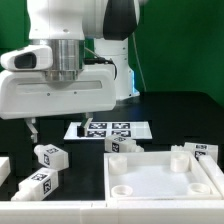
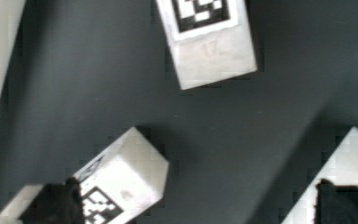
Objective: Assemble one leg
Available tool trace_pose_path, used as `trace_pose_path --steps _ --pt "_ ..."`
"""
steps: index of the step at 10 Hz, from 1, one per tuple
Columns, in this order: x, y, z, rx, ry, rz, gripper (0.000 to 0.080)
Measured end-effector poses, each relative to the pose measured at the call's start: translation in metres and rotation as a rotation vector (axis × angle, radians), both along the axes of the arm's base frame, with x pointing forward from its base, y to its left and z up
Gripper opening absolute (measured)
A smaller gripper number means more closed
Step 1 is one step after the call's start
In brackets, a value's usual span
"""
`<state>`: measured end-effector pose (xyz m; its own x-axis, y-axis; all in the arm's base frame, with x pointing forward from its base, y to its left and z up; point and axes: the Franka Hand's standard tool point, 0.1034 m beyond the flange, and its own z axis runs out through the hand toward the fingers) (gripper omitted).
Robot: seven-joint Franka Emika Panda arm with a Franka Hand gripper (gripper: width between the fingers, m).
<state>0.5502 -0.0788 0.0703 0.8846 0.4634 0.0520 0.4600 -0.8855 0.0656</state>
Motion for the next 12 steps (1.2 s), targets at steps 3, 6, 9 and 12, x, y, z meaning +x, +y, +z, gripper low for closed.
trace_pose_path --steps 3,6,9,12 --pt "0.004 0.012 0.009 -0.087 0.103 -0.113 0.0649" --pt "0.005 0.008 0.009 -0.159 0.265 -0.173 0.0649" --pt "0.000 0.015 0.005 -0.212 0.450 -0.174 0.0649" --pt "-0.009 0.009 -0.007 -0.267 0.648 -0.181 0.0649"
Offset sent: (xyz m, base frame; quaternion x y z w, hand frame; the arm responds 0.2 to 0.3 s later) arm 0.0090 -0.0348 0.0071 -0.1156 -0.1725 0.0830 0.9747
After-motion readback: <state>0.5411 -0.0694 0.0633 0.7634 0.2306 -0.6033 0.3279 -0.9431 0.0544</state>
